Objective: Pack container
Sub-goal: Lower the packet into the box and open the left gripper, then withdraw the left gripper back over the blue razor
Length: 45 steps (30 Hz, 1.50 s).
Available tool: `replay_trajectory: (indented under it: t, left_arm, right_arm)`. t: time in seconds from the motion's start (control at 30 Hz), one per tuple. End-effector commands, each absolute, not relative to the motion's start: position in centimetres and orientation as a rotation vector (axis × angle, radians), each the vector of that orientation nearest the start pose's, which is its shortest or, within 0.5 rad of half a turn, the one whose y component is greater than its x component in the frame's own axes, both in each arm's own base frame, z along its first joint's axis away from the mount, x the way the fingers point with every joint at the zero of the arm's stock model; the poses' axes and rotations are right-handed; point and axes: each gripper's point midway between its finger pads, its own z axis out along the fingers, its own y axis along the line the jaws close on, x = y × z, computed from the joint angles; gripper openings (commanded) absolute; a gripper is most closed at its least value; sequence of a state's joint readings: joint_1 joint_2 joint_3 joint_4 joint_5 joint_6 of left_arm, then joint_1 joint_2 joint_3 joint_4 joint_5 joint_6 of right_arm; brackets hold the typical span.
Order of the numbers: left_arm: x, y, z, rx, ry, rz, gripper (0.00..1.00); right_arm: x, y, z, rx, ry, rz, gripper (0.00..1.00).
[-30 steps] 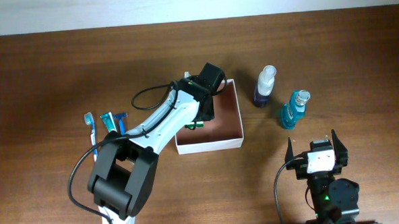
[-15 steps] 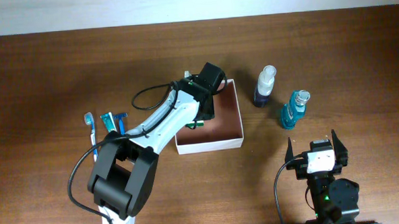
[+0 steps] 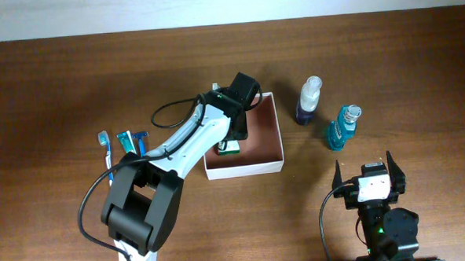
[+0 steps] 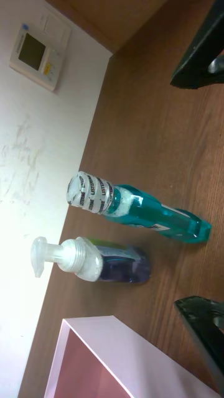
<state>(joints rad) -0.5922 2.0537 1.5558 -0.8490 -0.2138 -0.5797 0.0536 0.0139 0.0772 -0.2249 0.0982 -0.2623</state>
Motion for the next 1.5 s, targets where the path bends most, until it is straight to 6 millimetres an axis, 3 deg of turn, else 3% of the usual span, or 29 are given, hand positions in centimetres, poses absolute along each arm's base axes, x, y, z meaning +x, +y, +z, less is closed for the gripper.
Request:
replay_trajectory:
  t: [0.0,0.13,0.3,0.47,0.6,0.77,0.97,1.2,1.47]
  left_arm:
    - [38.8,-21.4,5.1,0.018,2.835,0.07,0.59]
    - [39.6,-22.0,8.5,0.044,2.775,0.02,0.57]
    - [39.6,-21.6,15.6,0.047,2.674,-0.046,0.58]
    - [38.1,-18.1,20.7,-0.023,2.621,-0.039,0.58]
    - [37.1,-13.7,23.2,-0.124,2.603,0.014,0.59]
    - [36.2,-8.5,23.5,-0.263,2.637,0.115,0.6]
    - [34.5,-4.0,22.5,-0.395,2.725,0.214,0.6]
    - [33.6,-2.3,22.2,-0.45,2.762,0.254,0.6]
    - [34.3,-1.5,22.5,-0.462,2.714,0.304,0.57]
  right_arm:
    - [23.9,-0.8,15.2,-0.185,1.725,-0.256,0.98]
    - [23.9,-0.8,15.2,-0.185,1.725,-0.256,0.98]
    - [23.9,-0.8,15.2,-0.185,1.725,-0.256,0.98]
    - [23.9,-0.8,15.2,-0.185,1.725,-0.256,0.98]
    - [23.9,-0.8,15.2,-0.185,1.725,-0.256,0.98]
    - [23.9,-0.8,15.2,-0.185,1.725,-0.256,0.98]
    - [23.9,-0.8,15.2,-0.185,1.725,-0.256,0.98]
    - [23.9,-0.8,15.2,-0.185,1.725,-0.256,0.98]
    - [23.9,-0.8,15.2,-0.185,1.725,-0.256,0.98]
